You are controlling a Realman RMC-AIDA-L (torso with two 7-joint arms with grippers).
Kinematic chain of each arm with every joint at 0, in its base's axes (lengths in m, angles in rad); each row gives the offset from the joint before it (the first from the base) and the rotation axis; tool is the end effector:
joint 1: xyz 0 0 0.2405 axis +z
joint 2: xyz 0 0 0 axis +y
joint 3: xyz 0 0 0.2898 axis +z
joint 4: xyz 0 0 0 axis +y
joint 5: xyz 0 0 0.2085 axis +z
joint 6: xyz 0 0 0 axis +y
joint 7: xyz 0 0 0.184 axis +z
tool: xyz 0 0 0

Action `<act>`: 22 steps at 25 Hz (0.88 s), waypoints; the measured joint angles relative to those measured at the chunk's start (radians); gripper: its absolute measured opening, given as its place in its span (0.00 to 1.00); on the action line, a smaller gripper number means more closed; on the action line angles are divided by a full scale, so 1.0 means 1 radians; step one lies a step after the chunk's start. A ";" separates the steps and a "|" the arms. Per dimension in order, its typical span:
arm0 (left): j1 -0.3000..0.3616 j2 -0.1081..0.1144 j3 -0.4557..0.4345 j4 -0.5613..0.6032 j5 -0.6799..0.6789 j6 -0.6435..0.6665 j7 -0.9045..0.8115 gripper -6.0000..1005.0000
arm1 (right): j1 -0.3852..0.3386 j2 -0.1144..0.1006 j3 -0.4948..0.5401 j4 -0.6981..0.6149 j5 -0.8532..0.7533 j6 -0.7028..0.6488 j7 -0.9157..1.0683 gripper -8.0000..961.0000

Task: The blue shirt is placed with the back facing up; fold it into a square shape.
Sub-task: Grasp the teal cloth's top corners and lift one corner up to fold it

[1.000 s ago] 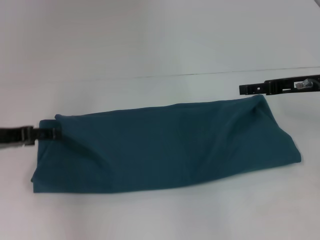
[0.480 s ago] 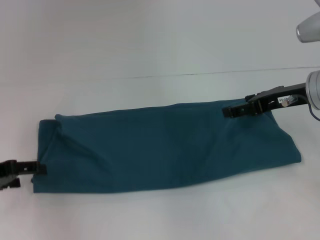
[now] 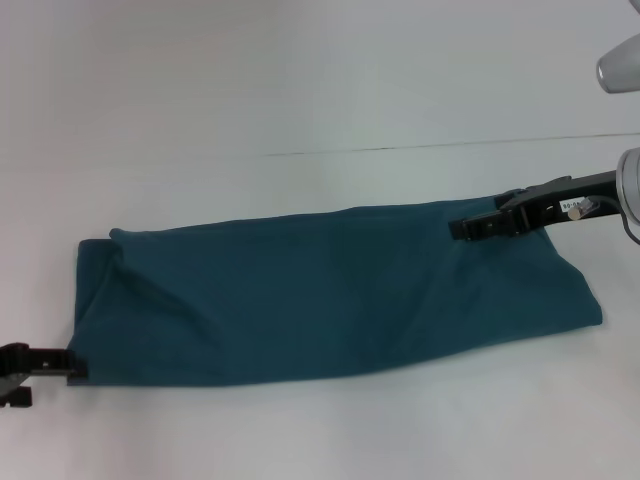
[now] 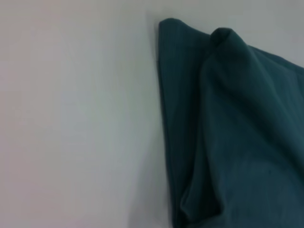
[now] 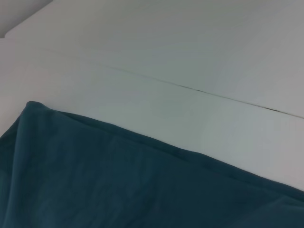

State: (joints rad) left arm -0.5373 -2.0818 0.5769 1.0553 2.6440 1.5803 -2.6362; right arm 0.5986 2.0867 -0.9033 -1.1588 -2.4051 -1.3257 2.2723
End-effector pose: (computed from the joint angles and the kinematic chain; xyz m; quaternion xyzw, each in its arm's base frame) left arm -0.3485 0.3569 0.0116 -0.6948 -0.6914 -0.0339 0.1953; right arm 0.2539 0.4332 0.0022 -0.8824 0.3847 0.0484 0.2666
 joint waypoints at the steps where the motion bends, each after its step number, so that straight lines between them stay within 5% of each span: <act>1: -0.003 -0.001 0.000 -0.004 0.000 -0.006 -0.004 0.94 | 0.000 0.000 -0.002 0.000 0.001 0.001 -0.003 0.95; 22: -0.077 -0.003 0.029 -0.119 0.045 -0.138 -0.072 0.93 | 0.003 0.003 -0.014 0.004 0.011 0.002 -0.024 0.92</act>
State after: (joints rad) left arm -0.6143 -2.0850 0.6063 0.9362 2.6893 1.4419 -2.7083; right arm 0.6011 2.0893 -0.9173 -1.1548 -2.3945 -1.3234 2.2482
